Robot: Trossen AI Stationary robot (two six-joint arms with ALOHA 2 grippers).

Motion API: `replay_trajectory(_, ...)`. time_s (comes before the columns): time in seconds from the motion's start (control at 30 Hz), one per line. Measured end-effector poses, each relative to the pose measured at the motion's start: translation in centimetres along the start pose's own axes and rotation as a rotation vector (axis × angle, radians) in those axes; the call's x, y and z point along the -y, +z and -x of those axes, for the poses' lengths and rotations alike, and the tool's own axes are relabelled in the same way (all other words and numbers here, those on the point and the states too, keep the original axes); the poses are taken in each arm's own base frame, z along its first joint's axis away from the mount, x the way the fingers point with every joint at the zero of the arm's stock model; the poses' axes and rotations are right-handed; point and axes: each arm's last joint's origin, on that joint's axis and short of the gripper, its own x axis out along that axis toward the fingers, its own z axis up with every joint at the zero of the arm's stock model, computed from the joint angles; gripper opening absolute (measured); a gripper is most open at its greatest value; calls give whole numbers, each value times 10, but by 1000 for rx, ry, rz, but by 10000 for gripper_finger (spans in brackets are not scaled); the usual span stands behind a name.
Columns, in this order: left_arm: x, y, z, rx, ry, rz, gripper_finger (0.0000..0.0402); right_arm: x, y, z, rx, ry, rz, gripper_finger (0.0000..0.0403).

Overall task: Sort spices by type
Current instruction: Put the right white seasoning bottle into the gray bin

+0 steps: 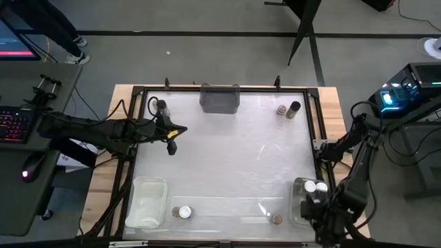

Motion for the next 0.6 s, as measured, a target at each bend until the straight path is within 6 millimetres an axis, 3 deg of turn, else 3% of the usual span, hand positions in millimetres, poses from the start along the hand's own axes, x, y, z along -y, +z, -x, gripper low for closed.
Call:
replay_trajectory(0.07,0,0,0,-4,2,-2,0,-6,5,-10,7,36,4,35)
replay_trajectory(0.1,0,-1,0,-10,4,-5,0,-7,7,-16,4,38,6,18)
replay_trajectory(0.3,-1,-3,0,-25,25,-16,0,-1,11,-40,-1,-125,-72,12)
replay_trajectory(0.6,-6,-2,-2,-21,55,-26,0,6,11,-50,-38,-248,-161,3)
